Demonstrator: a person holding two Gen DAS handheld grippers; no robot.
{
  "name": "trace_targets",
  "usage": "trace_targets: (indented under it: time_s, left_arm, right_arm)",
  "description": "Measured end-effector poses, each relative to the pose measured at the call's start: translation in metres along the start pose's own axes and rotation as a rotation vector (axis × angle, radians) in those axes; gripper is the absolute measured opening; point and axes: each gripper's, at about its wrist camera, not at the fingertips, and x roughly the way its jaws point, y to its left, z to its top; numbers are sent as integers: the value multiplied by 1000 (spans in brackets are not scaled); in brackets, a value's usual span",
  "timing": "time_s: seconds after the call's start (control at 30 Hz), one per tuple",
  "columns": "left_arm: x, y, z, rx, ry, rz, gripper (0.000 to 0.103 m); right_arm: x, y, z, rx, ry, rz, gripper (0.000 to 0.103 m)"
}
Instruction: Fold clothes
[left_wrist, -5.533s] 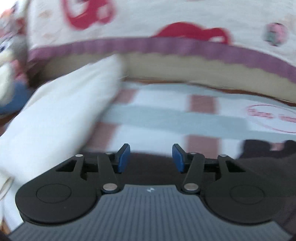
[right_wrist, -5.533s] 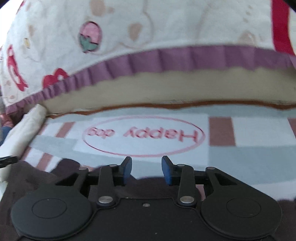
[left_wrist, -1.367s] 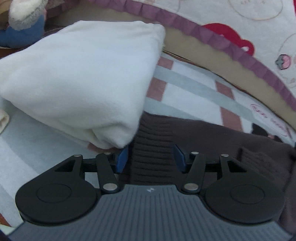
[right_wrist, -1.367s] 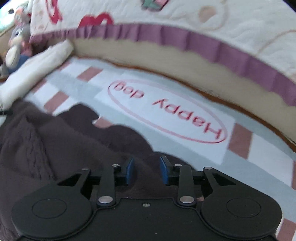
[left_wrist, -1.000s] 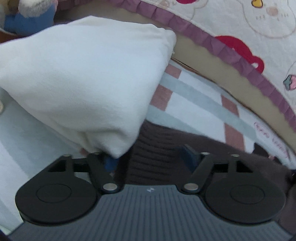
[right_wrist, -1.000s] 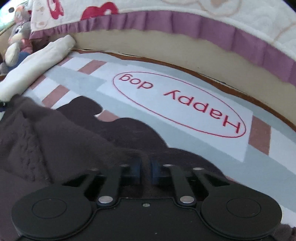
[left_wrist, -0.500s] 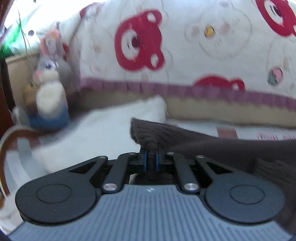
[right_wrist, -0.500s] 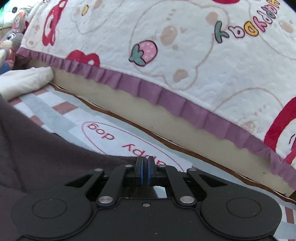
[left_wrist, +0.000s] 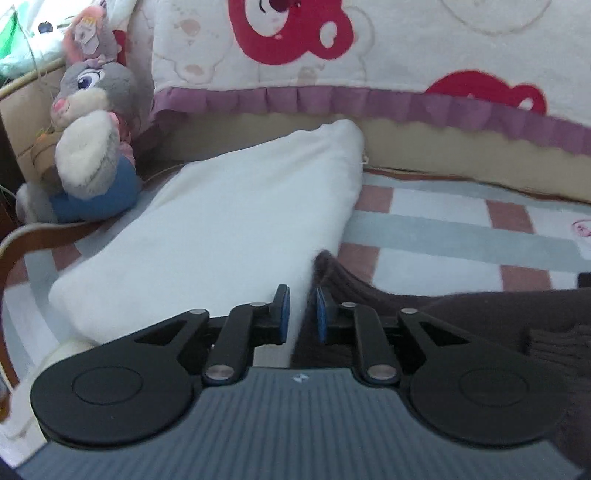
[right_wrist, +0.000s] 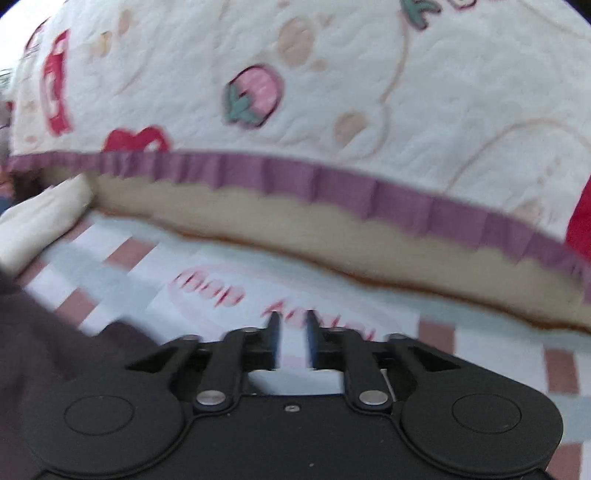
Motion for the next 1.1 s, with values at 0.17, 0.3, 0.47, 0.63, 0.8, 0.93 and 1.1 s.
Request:
trace_targets:
  time_s: [0.17,0.3,0.47,0.63,0.8,0.93,1.1]
  left_arm:
    - [-32,-18,-7,64,-14,-122,46]
    - [-35,-40,-21,139,135,-239,51]
    - [-31,-40,-53,214,299,4,51]
    - [-83,-58,-33,291,136,35,52]
    - [-133,-123,3,280,24,-385,54]
    - [-159,-208,-2,373,58,-731,55]
    - [-181,-301,-24,553,108,-831,55]
  right_arm:
    - [-31,-7,-48,71,90,36,52]
    - [-44,-43,-79,277,168,47,55]
    - [-82,-86,-89,495,132,-108,55]
    - [-132,-131,-88,704,105,-44,62]
    - [-155,-170,-100,847,198,-35,66]
    - [-168,-187,-123,914,221,-100,66]
    - [-161,-186,-147,1017,318,-6,66]
